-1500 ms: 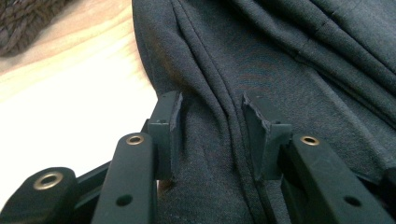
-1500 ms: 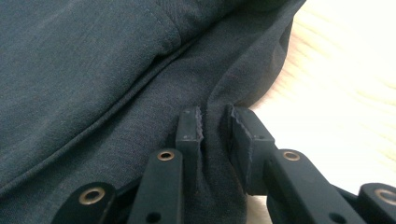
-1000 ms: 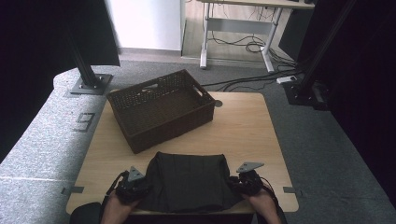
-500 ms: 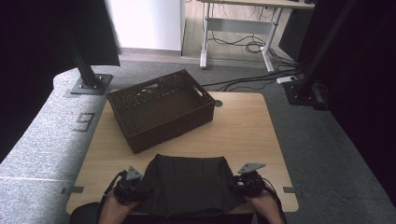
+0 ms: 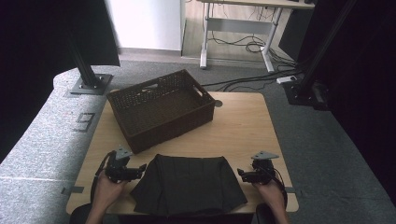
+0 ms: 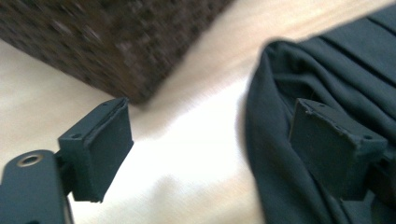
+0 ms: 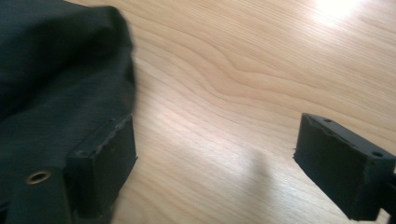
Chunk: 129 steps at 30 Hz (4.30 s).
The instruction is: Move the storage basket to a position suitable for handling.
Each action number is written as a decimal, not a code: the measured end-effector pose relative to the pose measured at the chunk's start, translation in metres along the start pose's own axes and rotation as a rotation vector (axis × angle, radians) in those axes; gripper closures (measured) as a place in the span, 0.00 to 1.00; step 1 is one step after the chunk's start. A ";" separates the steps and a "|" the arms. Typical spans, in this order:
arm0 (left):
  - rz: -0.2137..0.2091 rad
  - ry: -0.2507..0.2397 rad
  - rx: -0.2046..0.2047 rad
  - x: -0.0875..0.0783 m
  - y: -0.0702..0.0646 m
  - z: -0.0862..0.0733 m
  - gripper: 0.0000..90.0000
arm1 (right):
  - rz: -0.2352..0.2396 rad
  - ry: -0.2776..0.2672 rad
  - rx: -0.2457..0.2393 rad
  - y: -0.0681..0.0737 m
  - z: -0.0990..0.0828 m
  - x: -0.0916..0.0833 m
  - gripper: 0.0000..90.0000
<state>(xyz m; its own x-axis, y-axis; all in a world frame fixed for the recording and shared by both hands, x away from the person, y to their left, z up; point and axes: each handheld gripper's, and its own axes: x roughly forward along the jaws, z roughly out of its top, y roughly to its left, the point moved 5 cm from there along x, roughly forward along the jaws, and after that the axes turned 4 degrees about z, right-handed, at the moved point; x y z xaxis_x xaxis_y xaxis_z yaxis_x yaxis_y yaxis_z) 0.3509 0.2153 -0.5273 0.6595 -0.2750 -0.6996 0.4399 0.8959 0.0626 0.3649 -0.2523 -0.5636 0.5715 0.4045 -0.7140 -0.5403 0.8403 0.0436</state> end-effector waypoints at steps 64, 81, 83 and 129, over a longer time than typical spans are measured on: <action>0.149 0.036 -0.177 0.017 0.087 0.086 0.59 | -0.039 -0.030 0.058 -0.020 -0.019 0.020 0.00; 0.119 0.024 -0.157 0.022 0.092 0.091 0.64 | -0.040 -0.031 0.059 -0.020 -0.019 0.021 0.00; 0.120 0.024 -0.156 0.024 0.092 0.092 0.65 | -0.040 -0.031 0.059 -0.020 -0.019 0.021 0.00; 0.038 0.018 -0.045 0.053 0.057 0.124 0.77 | -0.038 -0.031 0.059 -0.019 -0.019 0.021 0.00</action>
<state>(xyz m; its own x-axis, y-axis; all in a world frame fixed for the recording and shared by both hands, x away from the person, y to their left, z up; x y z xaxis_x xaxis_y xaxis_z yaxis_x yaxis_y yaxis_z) 0.4867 0.2081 -0.4729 0.6640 -0.2340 -0.7102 0.3864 0.9205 0.0580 0.3756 -0.2671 -0.5924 0.6103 0.3816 -0.6942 -0.4806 0.8750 0.0585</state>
